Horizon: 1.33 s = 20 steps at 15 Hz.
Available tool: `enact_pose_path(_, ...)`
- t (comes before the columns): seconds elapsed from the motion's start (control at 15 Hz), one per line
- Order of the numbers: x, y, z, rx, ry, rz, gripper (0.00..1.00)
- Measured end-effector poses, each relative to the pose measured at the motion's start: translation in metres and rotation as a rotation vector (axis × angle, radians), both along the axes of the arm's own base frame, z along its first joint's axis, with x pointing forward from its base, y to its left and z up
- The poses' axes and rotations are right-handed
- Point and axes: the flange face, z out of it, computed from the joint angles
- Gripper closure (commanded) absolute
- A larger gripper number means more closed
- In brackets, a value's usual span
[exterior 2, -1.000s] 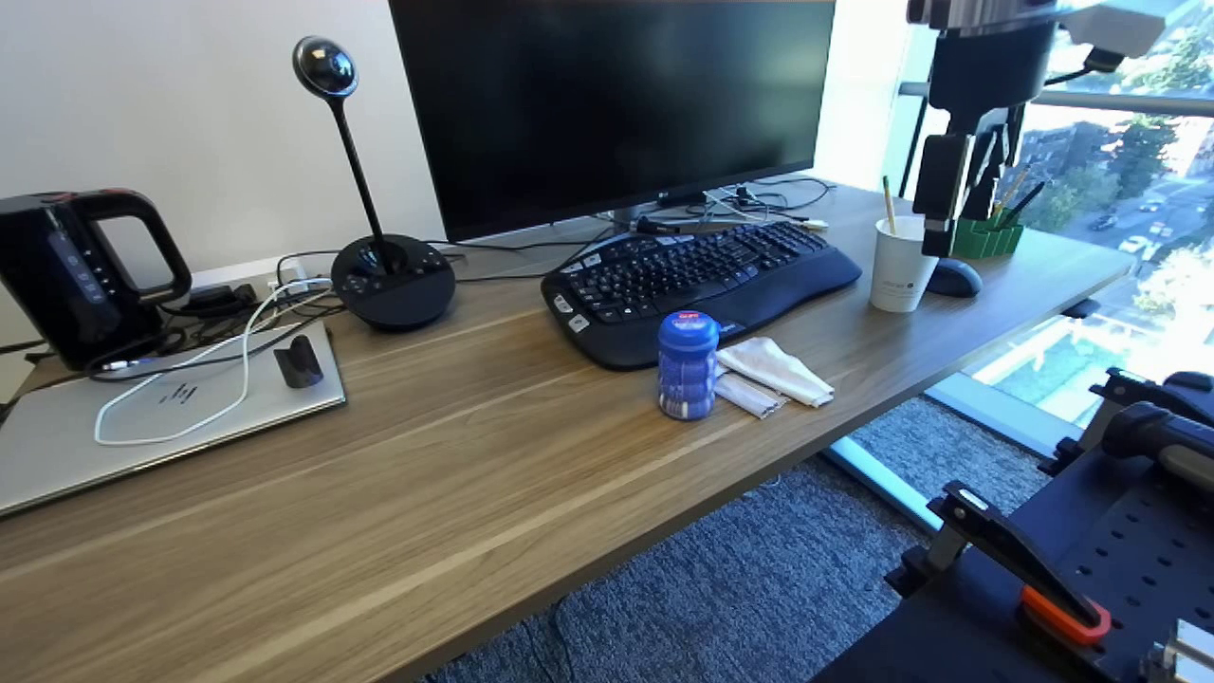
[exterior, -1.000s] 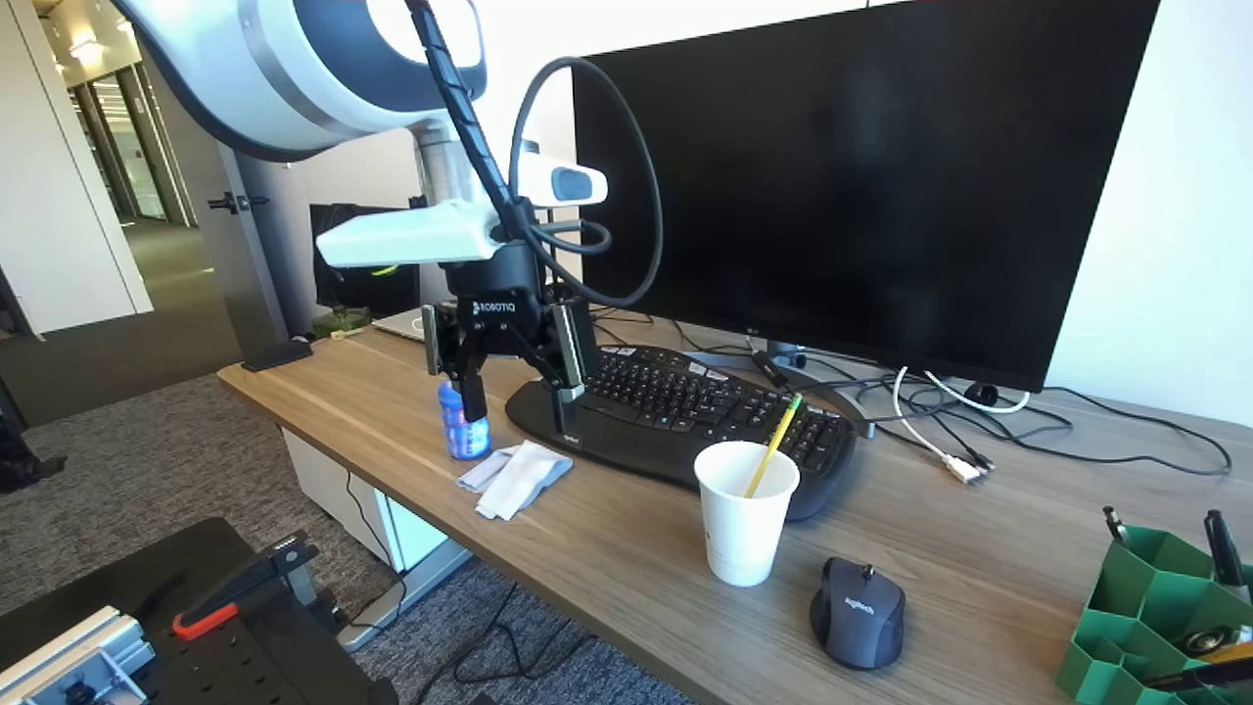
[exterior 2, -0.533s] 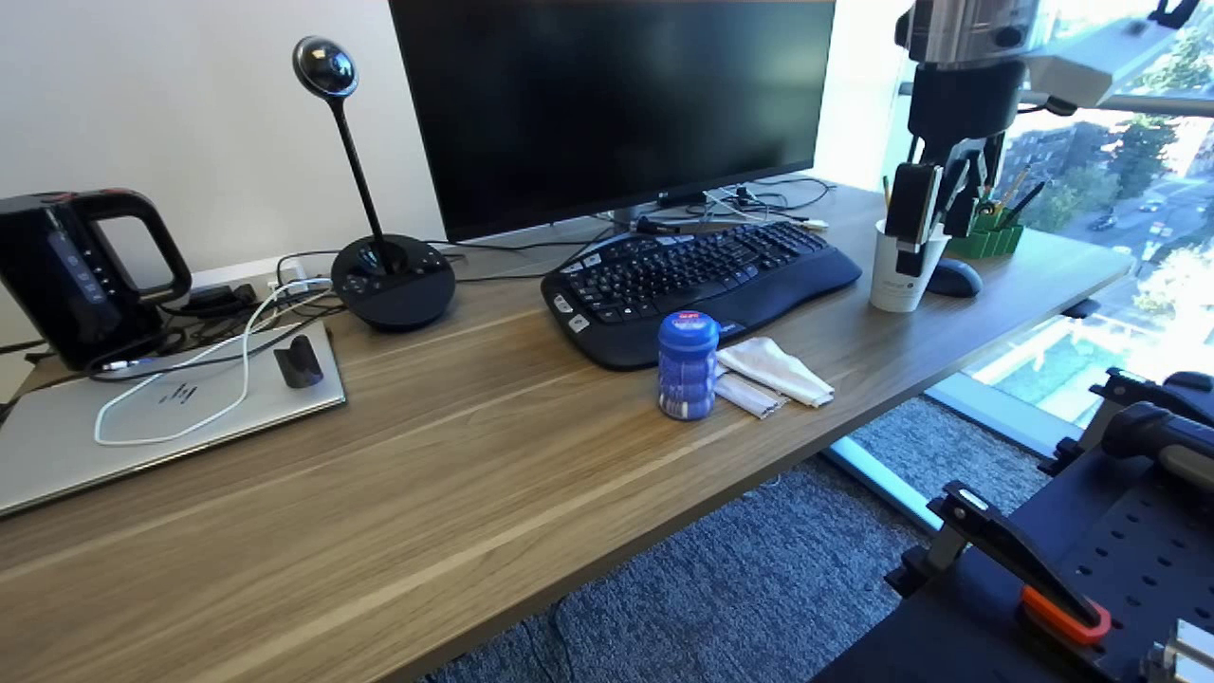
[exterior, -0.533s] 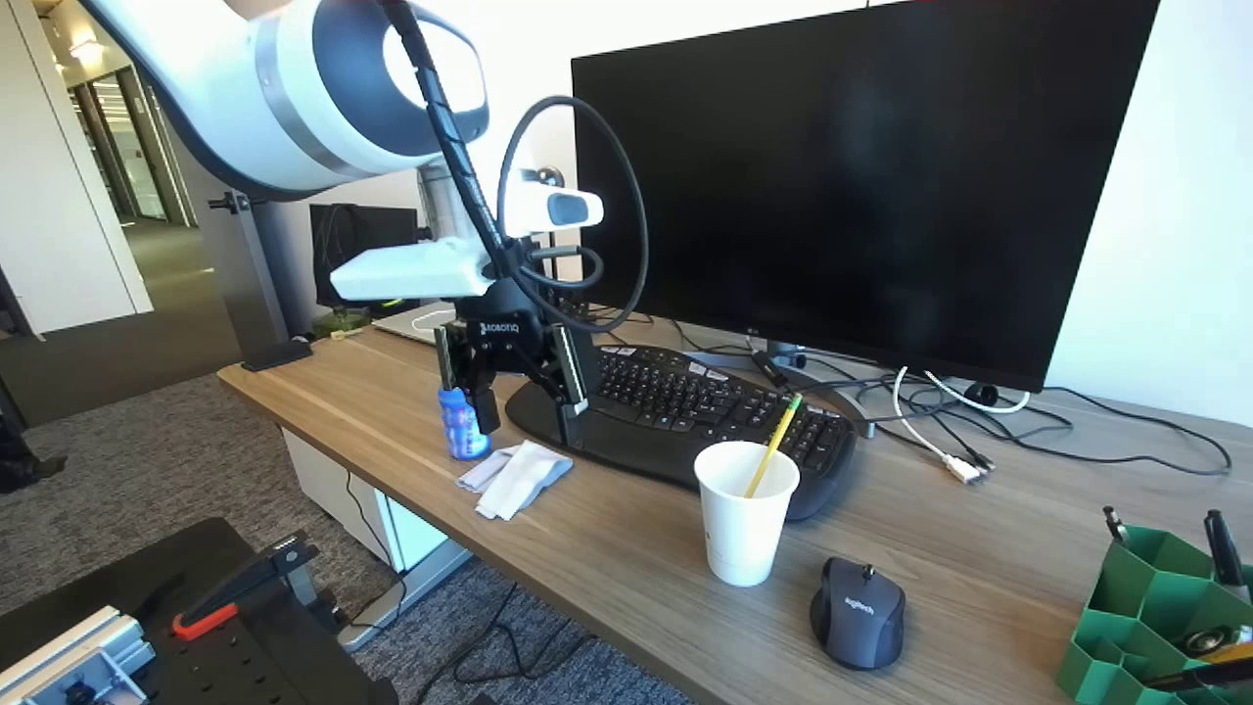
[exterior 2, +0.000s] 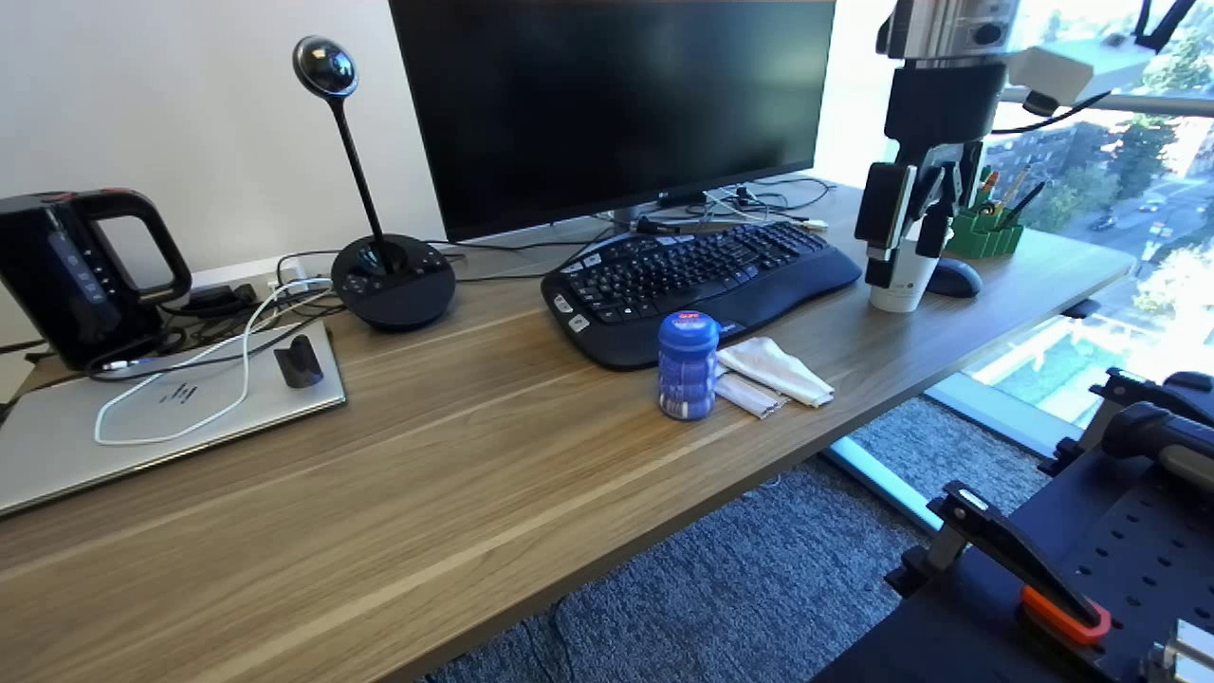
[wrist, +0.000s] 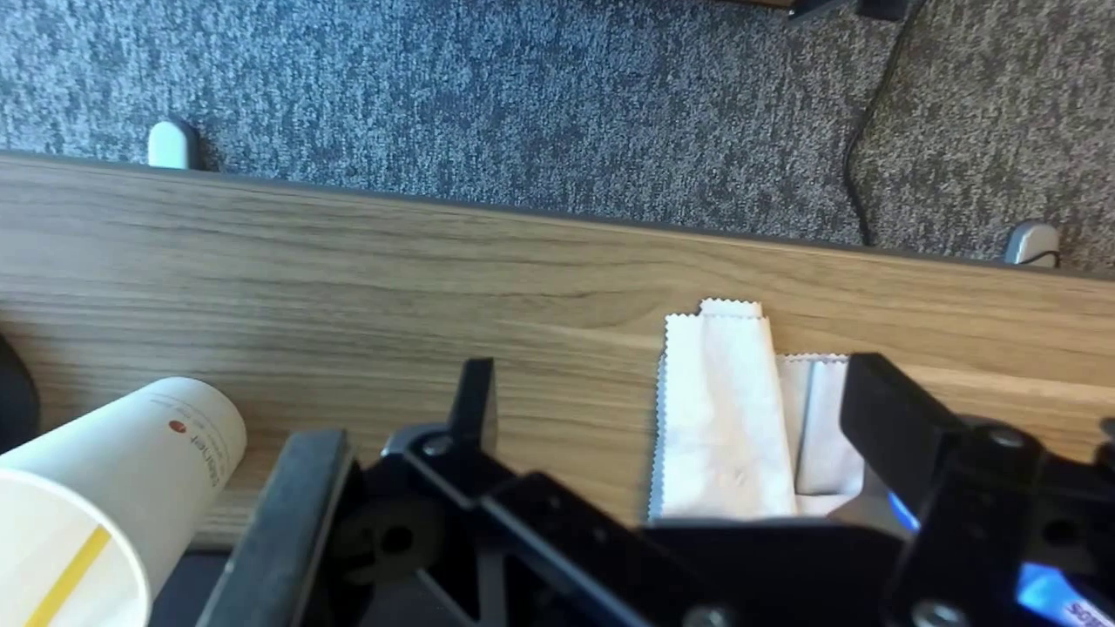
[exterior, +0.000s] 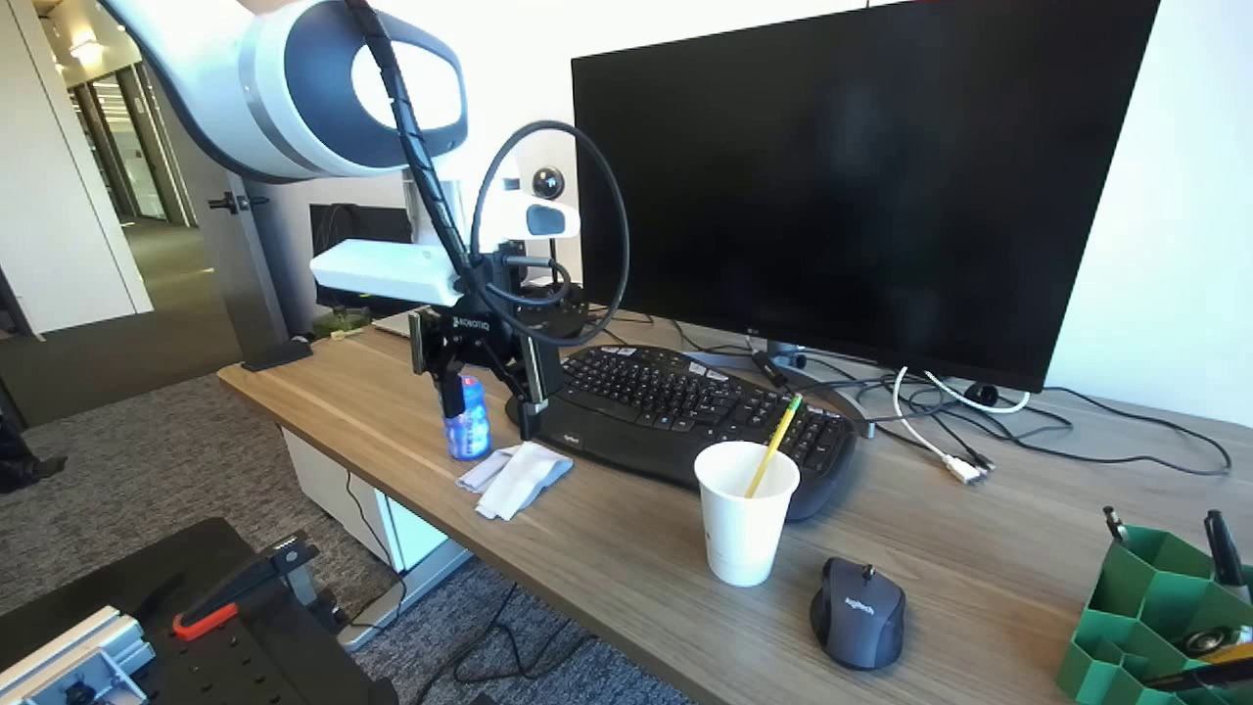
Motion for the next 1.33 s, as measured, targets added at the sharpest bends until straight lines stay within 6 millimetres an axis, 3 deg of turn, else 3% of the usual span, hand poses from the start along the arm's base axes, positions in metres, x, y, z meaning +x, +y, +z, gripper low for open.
enact_pose_path(0.8, 0.0, 0.0, 0.0, 0.006, 0.016, 0.013, 0.0)
enact_pose_path(1.33, 0.001, 0.022, -0.007, -0.02, 0.011, 0.058, 0.0)
